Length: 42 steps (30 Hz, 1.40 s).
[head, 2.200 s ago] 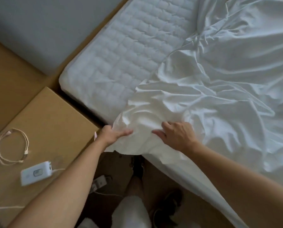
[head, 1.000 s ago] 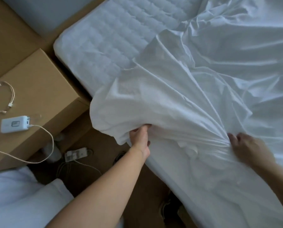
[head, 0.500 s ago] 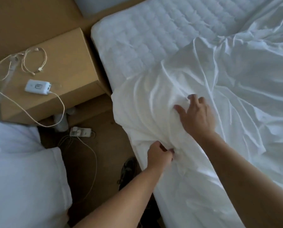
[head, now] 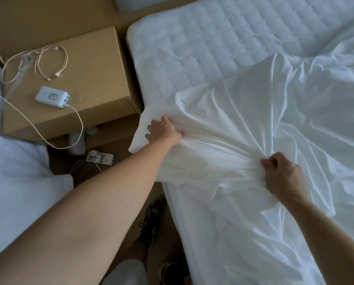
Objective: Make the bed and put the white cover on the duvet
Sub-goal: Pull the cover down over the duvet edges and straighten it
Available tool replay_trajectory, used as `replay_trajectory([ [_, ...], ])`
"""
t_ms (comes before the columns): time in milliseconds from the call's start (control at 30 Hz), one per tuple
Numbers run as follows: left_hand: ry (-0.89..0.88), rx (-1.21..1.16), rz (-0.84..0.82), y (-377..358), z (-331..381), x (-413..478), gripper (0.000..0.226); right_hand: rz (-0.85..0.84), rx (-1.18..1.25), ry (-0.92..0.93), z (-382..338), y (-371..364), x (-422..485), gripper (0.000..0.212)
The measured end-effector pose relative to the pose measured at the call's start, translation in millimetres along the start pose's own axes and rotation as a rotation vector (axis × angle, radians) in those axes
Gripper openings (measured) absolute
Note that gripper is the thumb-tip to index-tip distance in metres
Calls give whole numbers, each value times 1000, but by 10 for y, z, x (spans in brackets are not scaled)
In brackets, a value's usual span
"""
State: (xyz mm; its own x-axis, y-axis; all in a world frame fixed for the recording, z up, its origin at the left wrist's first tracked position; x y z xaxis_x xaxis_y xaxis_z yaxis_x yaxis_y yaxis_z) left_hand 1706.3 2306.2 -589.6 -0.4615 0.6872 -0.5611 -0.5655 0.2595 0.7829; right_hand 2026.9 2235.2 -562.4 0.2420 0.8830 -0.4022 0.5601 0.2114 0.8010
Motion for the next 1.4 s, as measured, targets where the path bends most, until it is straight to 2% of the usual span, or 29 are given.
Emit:
replay_trajectory([
  [67,-23,3,55,-40,-4,-28,56,-14,-57,4,56,-14,2,26],
  [167,-176,-100,203,-47,-56,-63,23,-67,-123,-31,90,-89,75,23],
  [233,-241,-128,212,-71,-90,-73,29,-101,-155,-35,72,-134,139,22],
  [333,-343,-55,176,-100,-38,-46,53,-137,-225,-29,17,-134,226,22],
  [400,-366,10,127,-134,9,39,46,-154,-257,-37,-16,-155,247,21],
  [467,-370,3,84,-168,54,131,26,-160,-243,-60,-6,-206,248,22],
  [567,-435,-112,179,-175,147,124,8,-133,-202,-74,20,-265,198,23],
  [633,-485,-178,262,-156,208,48,18,-95,-155,-75,36,-269,156,22],
  [767,-652,-265,286,-175,348,-215,28,-46,-111,-80,69,-362,32,19],
  [867,-795,-279,302,-262,511,-488,26,-54,-122,-72,76,-486,-23,21],
  [933,-842,-213,382,-322,525,-600,22,-70,-125,-70,85,-520,-19,22],
  [1000,-743,-148,445,-363,384,-545,15,-89,-166,-77,90,-512,13,23],
  [1067,-516,-189,353,-381,168,-430,6,-125,-251,-76,48,-493,62,20],
  [1167,-105,-322,198,-334,-157,-233,41,-213,-345,-76,-50,-527,170,13],
  [1267,341,-775,89,-197,-518,48,90,-300,-359,-91,-95,-656,245,15],
  [1300,417,-957,24,-161,-600,102,98,-317,-361,-91,-101,-704,264,17],
  [1333,423,-1078,-42,-128,-645,131,95,-324,-362,-91,-105,-750,277,20],
  [1400,290,-1119,-59,-64,-667,202,57,-303,-357,-101,-129,-818,264,22],
])
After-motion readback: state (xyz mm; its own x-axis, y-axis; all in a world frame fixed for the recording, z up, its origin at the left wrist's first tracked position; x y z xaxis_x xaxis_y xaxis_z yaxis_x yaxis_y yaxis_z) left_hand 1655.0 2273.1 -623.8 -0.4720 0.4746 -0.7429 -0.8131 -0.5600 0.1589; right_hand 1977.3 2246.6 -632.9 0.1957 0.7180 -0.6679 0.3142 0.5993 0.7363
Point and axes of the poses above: each hand's wrist, its own x-axis towards the middle knuckle, its own y-axis out of the back of the hand, z = x × y, the point moved 2 cm from there along x, towards the middle knuckle, and after that the axes turned 4 degrees about -x, right-handed, at the moved point
